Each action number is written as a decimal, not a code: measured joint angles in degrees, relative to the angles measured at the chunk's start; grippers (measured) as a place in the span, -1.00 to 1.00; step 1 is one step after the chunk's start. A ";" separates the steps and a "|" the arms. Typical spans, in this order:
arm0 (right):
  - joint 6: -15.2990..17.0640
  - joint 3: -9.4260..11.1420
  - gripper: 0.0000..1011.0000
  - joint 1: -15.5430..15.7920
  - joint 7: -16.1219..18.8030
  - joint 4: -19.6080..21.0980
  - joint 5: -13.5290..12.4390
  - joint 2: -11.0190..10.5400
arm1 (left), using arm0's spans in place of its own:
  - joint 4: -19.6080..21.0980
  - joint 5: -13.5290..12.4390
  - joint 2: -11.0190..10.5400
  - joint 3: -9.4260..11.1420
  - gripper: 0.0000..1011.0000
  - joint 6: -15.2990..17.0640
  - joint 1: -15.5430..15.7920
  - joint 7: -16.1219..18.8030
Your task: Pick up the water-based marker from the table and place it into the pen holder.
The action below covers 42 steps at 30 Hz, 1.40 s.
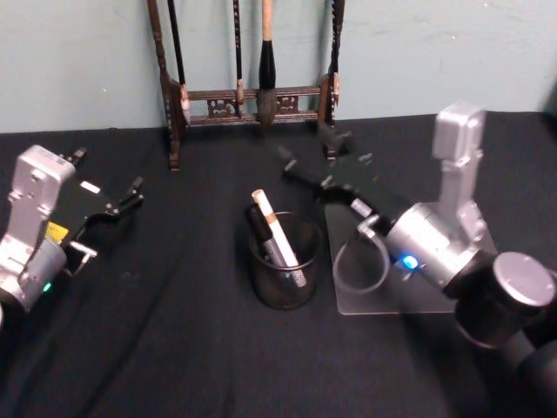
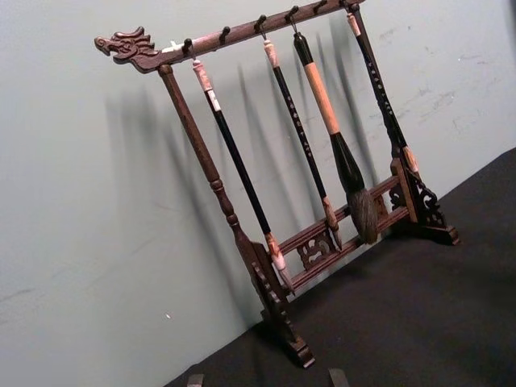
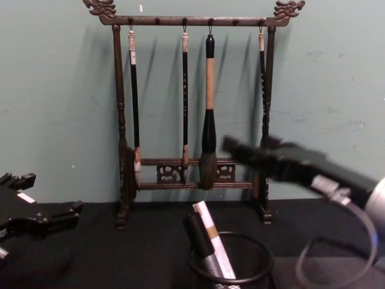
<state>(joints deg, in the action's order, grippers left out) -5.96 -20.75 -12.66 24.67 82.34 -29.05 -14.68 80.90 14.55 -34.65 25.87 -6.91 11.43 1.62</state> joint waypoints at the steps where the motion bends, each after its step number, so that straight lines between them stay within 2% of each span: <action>1: -0.13 0.52 0.98 0.05 -0.60 0.23 0.02 -0.17 | 0.00 0.00 0.00 0.00 0.98 0.00 0.00 0.00; 3: -0.28 1.33 0.98 0.12 -1.88 0.44 0.29 -0.46 | 0.00 0.00 0.00 0.00 0.98 0.00 0.00 0.00; 6: -0.28 3.02 0.98 0.27 -5.32 0.55 2.16 -1.00 | 0.00 0.00 0.00 0.00 0.98 0.00 0.00 0.00; 9: 1.29 4.69 0.98 0.27 -9.14 -0.36 4.75 -1.60 | 0.00 0.00 0.00 0.00 0.98 0.00 0.00 0.00; 13: 2.22 5.49 0.98 0.23 -11.21 -1.54 6.70 -2.02 | 0.00 0.00 0.00 0.00 0.98 0.00 0.00 0.00; 14: 2.41 5.68 0.98 0.23 -12.14 -2.25 7.97 -2.27 | 0.00 0.00 0.00 0.00 0.98 0.00 0.00 0.00; 22: 2.42 5.46 0.98 0.12 -15.45 -6.19 14.15 -2.90 | 0.00 0.00 0.00 0.00 0.98 0.00 0.00 0.00; 26: 1.23 4.51 0.98 -0.41 -17.39 -8.96 18.53 -2.96 | 0.00 0.00 0.00 0.00 0.98 0.00 0.00 0.00; 31: 0.72 3.88 0.98 -0.93 -18.58 -11.18 21.55 -2.68 | 0.00 0.00 0.00 0.00 0.98 0.00 0.00 0.00; 34: 0.61 3.76 0.98 -1.20 -18.96 -12.10 22.73 -2.27 | 0.00 0.00 0.00 0.00 0.98 0.00 0.00 0.00; 42: 0.60 3.78 0.98 -1.18 -18.97 -11.95 22.59 -2.32 | 0.00 0.00 0.00 0.00 0.98 0.00 0.00 0.00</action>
<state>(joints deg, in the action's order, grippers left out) -5.37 -16.98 -13.84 5.70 70.39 -6.46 -17.00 80.90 14.55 -34.64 25.86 -6.91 11.43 1.62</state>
